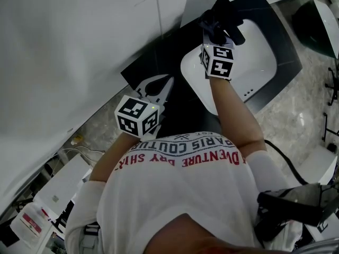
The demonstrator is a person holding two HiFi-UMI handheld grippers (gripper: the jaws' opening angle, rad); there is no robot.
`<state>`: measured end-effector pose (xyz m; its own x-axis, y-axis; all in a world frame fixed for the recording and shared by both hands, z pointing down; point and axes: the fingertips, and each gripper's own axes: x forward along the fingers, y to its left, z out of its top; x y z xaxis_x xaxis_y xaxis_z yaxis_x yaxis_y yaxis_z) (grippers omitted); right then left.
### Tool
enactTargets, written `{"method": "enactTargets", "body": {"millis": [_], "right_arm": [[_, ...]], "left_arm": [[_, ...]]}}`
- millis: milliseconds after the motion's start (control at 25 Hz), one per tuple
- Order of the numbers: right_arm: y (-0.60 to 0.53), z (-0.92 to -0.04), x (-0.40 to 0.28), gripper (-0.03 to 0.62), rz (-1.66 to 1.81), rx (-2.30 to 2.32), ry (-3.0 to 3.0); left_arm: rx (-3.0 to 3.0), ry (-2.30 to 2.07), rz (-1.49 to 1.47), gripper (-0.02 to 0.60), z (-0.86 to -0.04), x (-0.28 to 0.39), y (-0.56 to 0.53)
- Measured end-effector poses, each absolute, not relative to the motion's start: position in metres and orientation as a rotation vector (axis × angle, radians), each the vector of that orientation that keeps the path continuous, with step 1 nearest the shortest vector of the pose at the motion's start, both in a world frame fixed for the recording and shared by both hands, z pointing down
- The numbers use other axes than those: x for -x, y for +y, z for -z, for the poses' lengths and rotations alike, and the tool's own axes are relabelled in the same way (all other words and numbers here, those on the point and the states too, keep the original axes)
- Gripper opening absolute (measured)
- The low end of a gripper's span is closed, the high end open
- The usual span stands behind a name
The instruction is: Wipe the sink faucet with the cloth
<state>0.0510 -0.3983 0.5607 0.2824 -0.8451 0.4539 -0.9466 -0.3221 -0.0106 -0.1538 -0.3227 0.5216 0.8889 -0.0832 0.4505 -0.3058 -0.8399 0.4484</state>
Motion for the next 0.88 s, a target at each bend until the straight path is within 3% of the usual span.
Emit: {"method": "enactTargets", "body": {"millis": [520, 880], "right_arm": [[-0.390, -0.593, -0.051, 0.078, -0.651, -2.227, -1.587], [-0.406, -0.498, -0.025, 0.078, -0.404, -2.376, -1.805]], "left_arm": [[-2.530, -0.275, -0.565, 0.002, -0.525, 0.155, -0.320], [-2.543, -0.279, -0.552, 0.001, -0.516, 0.157, -0.319]]}}
